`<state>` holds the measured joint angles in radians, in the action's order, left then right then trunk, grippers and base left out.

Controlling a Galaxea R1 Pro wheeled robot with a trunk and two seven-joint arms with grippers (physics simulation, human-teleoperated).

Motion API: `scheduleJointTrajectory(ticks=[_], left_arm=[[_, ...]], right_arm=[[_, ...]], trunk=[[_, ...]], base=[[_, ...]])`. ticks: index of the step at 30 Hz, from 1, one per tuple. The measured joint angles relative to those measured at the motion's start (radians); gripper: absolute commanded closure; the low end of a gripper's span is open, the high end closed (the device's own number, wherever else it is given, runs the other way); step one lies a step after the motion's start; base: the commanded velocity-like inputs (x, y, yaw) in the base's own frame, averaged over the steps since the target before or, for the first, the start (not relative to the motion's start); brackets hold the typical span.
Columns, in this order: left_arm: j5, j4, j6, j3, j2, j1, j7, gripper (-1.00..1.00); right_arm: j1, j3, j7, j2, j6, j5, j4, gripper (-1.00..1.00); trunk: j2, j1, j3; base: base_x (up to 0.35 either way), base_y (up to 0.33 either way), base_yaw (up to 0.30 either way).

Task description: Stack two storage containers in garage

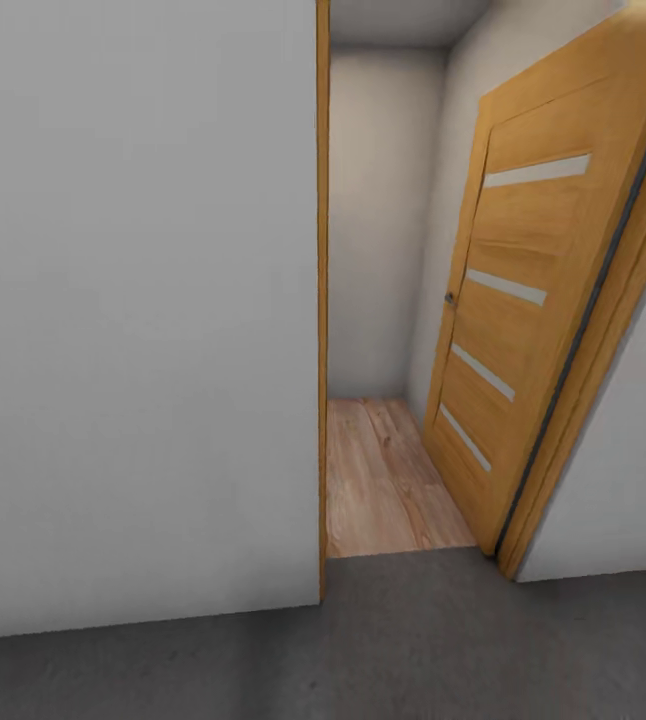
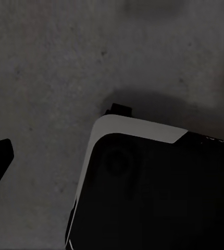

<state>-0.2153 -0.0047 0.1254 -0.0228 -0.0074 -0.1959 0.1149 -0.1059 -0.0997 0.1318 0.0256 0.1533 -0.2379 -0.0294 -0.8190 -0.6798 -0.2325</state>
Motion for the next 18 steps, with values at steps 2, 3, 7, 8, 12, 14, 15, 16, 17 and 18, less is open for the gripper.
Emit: scheduleJointTrajectory(ticks=[2, 3, 7, 8, 12, 14, 15, 16, 17, 18], left_arm=[[0.000, 0.000, 0.000, 0.000, 0.000, 0.000, 0.000, -1.00], [0.000, 0.000, 0.000, 0.000, 0.000, 0.000, 0.000, -1.00], [0.000, 0.000, 0.000, 0.000, 0.000, 0.000, 0.000, -1.00], [0.000, 0.000, 0.000, 0.000, -0.001, 0.000, 0.000, -1.00], [0.000, 0.000, 0.000, 0.000, -0.001, 0.000, 0.000, -1.00], [0.000, 0.000, 0.000, 0.000, -0.001, 0.000, 0.000, -1.00], [0.000, 0.000, 0.000, 0.000, -0.001, 0.000, 0.000, -1.00], [0.000, 0.000, 0.000, 0.000, -0.002, 0.000, 0.000, -1.00], [0.000, 0.000, 0.000, 0.000, -0.002, 0.000, 0.000, -1.00], [0.000, 0.000, 0.000, 0.000, -0.002, 0.000, 0.000, -1.00]], right_arm=[[0.000, 0.000, 0.000, 0.000, 0.000, 0.000, 0.000, -1.00], [0.000, 0.000, 0.000, 0.000, 0.000, 0.000, 0.000, -1.00], [0.000, 0.000, 0.000, 0.000, 0.000, 0.000, 0.000, -1.00], [0.000, 0.000, 0.000, 0.000, 0.000, 0.000, 0.000, -1.00], [0.000, 0.000, 0.000, 0.000, 0.000, 0.000, 0.000, -1.00], [0.000, 0.000, 0.000, 0.000, 0.000, 0.000, 0.000, -1.00], [0.000, 0.000, 0.000, 0.000, 0.000, 0.000, -0.001, -1.00], [0.000, 0.000, 0.000, 0.000, 0.000, 0.000, -0.001, -1.00], [0.000, 0.000, 0.000, 0.000, 0.000, 0.000, -0.001, -1.00], [0.000, 0.000, 0.000, 0.000, 0.000, 0.000, -0.001, -1.00]], trunk=[[0.000, 0.000, 0.001], [0.000, 0.000, 0.002], [0.000, 0.000, 0.004], [0.000, 0.000, 0.004], [0.000, 0.000, 0.006], [0.000, 0.000, 0.008], [0.000, 0.000, 0.008], [0.000, 0.000, 0.009], [0.000, 0.000, 0.009], [0.000, 0.000, 0.010]], base=[[0.000, 0.000, -0.297], [0.000, 0.000, -0.297], [0.000, 0.000, -0.297], [0.000, 0.000, -0.297], [0.000, 0.000, -0.297], [0.000, 0.000, -0.297], [0.000, 0.000, -0.297], [0.000, 0.000, -0.297], [0.000, 0.000, -0.297], [0.000, 0.000, -0.297]])
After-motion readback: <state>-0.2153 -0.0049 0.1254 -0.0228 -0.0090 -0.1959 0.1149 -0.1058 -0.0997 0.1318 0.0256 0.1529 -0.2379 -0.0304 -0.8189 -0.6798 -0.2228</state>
